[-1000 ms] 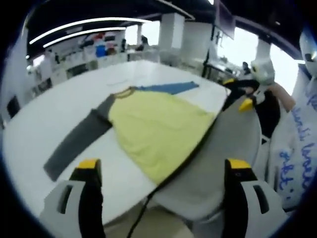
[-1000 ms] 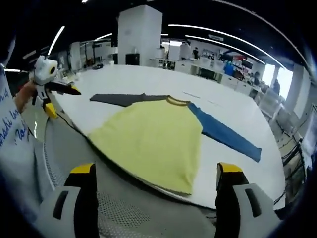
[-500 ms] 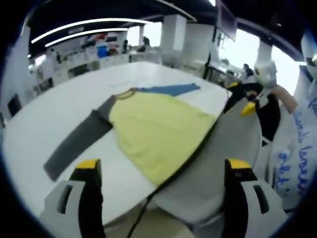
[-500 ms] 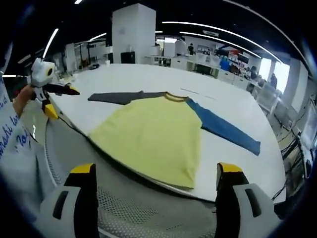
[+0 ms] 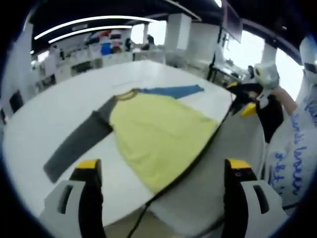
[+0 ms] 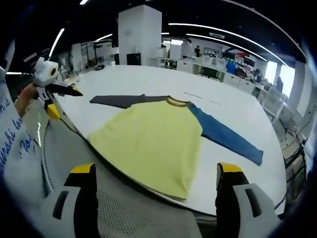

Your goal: Fold the garment on the visible template until the final outline fits inside the template.

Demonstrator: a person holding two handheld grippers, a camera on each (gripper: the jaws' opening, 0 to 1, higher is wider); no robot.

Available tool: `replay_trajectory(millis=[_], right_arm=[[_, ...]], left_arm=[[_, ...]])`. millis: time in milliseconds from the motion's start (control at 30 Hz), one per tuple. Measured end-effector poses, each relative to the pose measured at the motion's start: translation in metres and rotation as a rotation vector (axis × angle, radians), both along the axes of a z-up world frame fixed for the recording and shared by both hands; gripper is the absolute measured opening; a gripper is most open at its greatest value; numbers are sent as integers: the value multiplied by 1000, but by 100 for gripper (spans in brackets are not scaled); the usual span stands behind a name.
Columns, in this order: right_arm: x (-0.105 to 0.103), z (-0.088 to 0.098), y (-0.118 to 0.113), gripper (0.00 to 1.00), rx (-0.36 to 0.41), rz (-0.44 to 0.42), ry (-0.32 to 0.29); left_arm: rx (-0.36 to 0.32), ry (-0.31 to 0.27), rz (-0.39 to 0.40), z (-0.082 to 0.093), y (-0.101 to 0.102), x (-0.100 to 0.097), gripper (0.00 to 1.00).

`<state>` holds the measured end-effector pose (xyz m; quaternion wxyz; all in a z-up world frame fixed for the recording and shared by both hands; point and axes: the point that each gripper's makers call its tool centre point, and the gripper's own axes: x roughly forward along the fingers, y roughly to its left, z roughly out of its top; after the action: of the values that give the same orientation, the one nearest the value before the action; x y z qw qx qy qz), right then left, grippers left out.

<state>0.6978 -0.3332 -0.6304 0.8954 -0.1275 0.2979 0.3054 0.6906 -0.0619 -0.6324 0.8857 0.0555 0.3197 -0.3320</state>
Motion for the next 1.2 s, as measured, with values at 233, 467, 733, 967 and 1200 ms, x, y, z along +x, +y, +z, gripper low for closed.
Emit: replay_trajectory(millis=[233,467,733,967,1200], right_arm=[[14,6,-9,100,6,60,-9],[26,8,-18,100,20,101,-33],[22,-2,-23,100,59,143,-23],[19,-6,-27,100,57,213,-30],[17,-7,-40,100,64,239,-38]], left_arm=[[30,-17,58,10,-4,15,99],[46,-12,93,13,-10,13,100],[43,-6,123,18,-24,4,100],[77,-29,178,19,-28,-3,100],[64,-38,213,19,-40,-11,100]])
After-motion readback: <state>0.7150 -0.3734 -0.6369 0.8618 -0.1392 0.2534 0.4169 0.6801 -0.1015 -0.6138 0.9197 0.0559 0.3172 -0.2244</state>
